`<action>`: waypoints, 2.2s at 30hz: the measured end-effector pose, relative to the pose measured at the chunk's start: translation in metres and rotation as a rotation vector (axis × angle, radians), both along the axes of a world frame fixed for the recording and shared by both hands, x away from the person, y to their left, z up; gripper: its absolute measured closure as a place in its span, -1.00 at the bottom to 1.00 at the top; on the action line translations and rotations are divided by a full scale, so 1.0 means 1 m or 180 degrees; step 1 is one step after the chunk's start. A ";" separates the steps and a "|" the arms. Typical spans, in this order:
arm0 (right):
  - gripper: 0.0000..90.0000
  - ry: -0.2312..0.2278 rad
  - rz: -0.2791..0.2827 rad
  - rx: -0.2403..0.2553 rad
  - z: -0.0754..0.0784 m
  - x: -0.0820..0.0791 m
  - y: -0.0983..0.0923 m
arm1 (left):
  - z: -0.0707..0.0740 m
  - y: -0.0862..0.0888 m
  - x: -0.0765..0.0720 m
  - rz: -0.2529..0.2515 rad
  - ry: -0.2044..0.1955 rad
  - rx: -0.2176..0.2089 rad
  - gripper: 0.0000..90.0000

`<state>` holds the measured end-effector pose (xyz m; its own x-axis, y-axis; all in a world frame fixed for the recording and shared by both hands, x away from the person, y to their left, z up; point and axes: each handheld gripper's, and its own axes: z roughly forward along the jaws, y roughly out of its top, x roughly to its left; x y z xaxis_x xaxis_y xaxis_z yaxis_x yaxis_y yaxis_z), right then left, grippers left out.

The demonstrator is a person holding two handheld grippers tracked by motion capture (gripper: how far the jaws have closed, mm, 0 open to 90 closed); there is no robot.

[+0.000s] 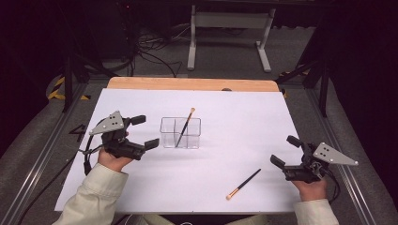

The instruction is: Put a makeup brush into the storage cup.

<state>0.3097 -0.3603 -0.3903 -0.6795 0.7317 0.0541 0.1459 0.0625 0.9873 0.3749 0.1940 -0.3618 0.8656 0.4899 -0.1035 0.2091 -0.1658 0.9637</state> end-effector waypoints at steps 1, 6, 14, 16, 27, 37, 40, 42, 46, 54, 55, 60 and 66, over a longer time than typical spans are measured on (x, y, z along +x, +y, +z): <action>-1.00 -0.0005 -0.0001 0.0025 0.001 0.001 0.000 | -0.001 0.002 0.000 0.0009 0.0014 -0.0002 -0.98; -1.00 0.0007 0.0049 -0.0037 0.007 0.004 0.002 | -0.002 0.008 -0.001 0.0054 0.0023 -0.0037 -0.98; -1.00 0.0138 0.0126 -0.0284 0.022 0.011 0.007 | -0.003 0.013 -0.001 0.0105 0.0062 -0.0013 -0.97; -1.00 0.0195 0.0169 -0.0375 0.026 0.013 0.009 | -0.003 0.013 -0.002 0.0106 0.0070 -0.0015 -0.97; -0.96 0.0361 0.0329 -0.0779 0.039 0.023 0.022 | -0.011 0.028 -0.011 0.0284 0.0105 -0.0051 -0.99; -0.94 0.0442 0.0492 -0.1133 0.053 0.033 0.036 | -0.012 0.039 -0.019 0.0378 0.0135 -0.0055 -0.99; -0.94 0.0450 0.0537 -0.1230 0.056 0.035 0.040 | -0.013 0.039 -0.019 0.0377 0.0144 -0.0037 -0.99; -0.95 0.0463 0.0575 -0.1270 0.058 0.036 0.041 | -0.013 0.040 -0.019 0.0386 0.0150 -0.0025 -0.99; -0.94 0.0523 0.0660 -0.1351 0.060 0.038 0.045 | -0.015 0.042 -0.020 0.0401 0.0166 -0.0025 -0.99; -0.93 0.0657 0.0823 -0.1595 0.063 0.043 0.053 | -0.017 0.047 -0.026 0.0445 0.0220 -0.0015 -0.99; -0.93 0.0683 0.0841 -0.1625 0.063 0.043 0.055 | -0.017 0.048 -0.027 0.0464 0.0223 -0.0026 -0.99; -0.93 0.0734 0.0919 -0.1771 0.064 0.046 0.061 | -0.018 0.051 -0.029 0.0481 0.0240 -0.0017 -0.99; -0.93 0.0772 0.0981 -0.1879 0.063 0.047 0.066 | -0.019 0.054 -0.031 0.0504 0.0263 -0.0016 -0.99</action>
<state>0.3569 -0.2939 -0.3269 -0.8795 0.4616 -0.1163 0.2469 0.6512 0.7176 0.3444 0.2482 -0.3810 0.7662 0.6186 -0.1740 0.3108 -0.1197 0.9429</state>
